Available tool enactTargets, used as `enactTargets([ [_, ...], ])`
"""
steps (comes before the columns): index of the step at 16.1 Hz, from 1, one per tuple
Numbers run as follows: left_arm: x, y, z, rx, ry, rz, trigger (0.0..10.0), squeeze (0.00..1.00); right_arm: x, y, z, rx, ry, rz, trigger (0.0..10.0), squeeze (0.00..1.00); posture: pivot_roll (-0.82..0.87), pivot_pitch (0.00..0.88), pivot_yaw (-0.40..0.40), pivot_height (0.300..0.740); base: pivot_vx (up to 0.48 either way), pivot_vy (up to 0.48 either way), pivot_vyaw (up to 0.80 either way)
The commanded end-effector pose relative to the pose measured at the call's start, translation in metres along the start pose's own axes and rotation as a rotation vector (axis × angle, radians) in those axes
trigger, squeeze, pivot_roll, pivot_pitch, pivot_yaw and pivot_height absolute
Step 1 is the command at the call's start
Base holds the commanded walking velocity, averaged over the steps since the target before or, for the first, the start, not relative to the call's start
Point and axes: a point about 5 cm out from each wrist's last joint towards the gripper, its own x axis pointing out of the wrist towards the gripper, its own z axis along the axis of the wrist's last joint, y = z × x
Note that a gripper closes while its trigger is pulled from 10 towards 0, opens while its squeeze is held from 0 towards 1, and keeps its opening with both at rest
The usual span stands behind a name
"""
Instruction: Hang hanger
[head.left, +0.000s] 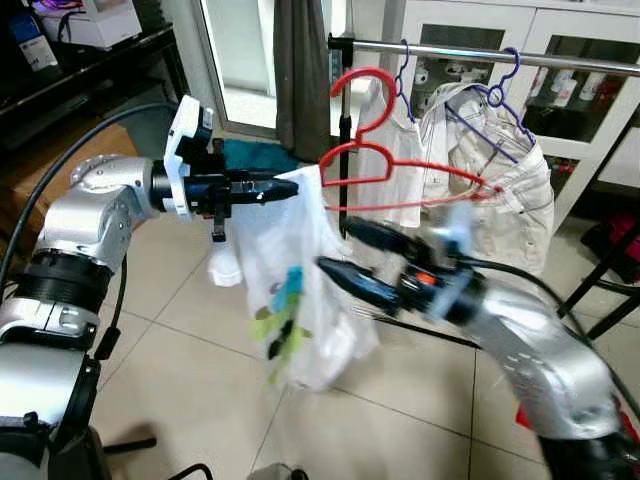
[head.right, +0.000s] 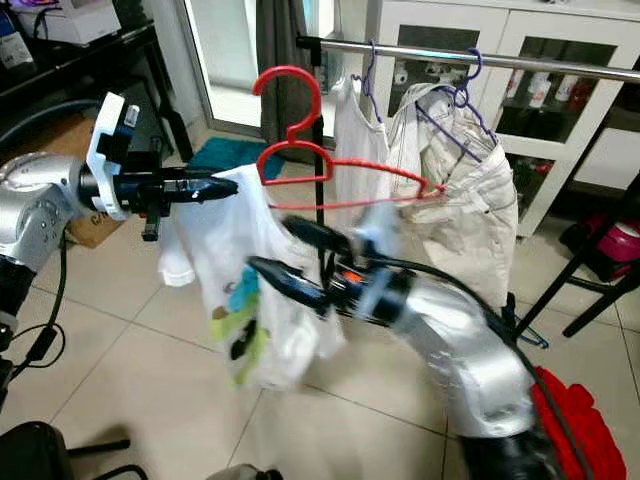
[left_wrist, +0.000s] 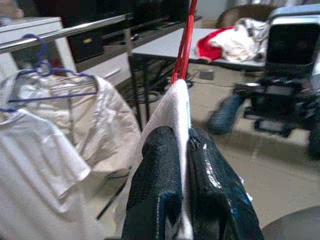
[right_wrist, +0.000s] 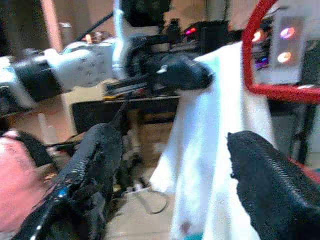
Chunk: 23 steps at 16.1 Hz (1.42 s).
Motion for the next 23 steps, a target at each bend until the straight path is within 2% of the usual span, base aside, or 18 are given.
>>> enactTargets([
  [1,-0.001,0.002,0.02,0.048,-0.034,-0.01,0.0,0.0,0.005,-0.004,0.0,-0.033,0.003,-0.046,10.0,0.98,-0.1,0.0,0.103,0.74,0.0,0.0,0.0],
  [2,0.0,0.001,0.022,0.044,-0.047,-0.017,0.0,0.0,0.01,-0.004,0.001,-0.054,-0.009,-0.066,10.0,0.24,-0.1,0.0,0.1,0.74,0.0,0.0,0.0],
  [3,0.001,0.0,0.022,0.039,-0.045,-0.027,0.0,0.0,0.015,-0.005,0.005,-0.058,-0.044,-0.083,10.0,0.0,-0.1,0.0,0.1,0.74,0.0,0.0,0.0],
  [7,0.0,-0.004,0.024,0.018,-0.061,-0.042,0.0,0.0,0.021,-0.005,0.008,-0.068,-0.064,-0.08,10.0,0.0,-0.1,0.0,0.096,0.74,0.0,0.0,0.0],
  [10,0.0,-0.005,0.025,0.021,-0.06,-0.036,0.0,0.0,0.024,0.001,0.012,-0.064,-0.098,-0.018,10.0,0.0,-0.09,0.0,0.093,0.74,0.0,0.0,0.0],
  [12,-0.001,-0.001,0.027,0.026,-0.063,-0.004,0.0,0.0,0.023,0.013,0.016,-0.041,-0.126,0.091,10.0,0.0,-0.1,0.0,0.097,0.74,0.0,0.0,0.0],
  [16,-0.001,0.001,0.027,0.025,-0.065,0.003,0.0,0.0,0.021,0.016,0.016,-0.034,-0.132,0.121,10.0,0.0,-0.1,0.0,0.097,0.74,0.0,0.0,0.0],
  [19,0.003,-0.001,0.033,0.018,-0.085,-0.036,0.0,0.0,0.02,0.019,0.005,-0.018,-0.075,0.169,10.0,0.0,-0.09,0.0,0.1,0.74,0.0,0.0,0.0],
  [23,0.006,-0.004,0.035,0.022,-0.082,-0.065,0.0,0.0,0.025,0.011,-0.005,-0.018,-0.039,0.13,10.0,0.0,-0.09,0.0,0.096,0.74,0.0,0.0,0.0],
])
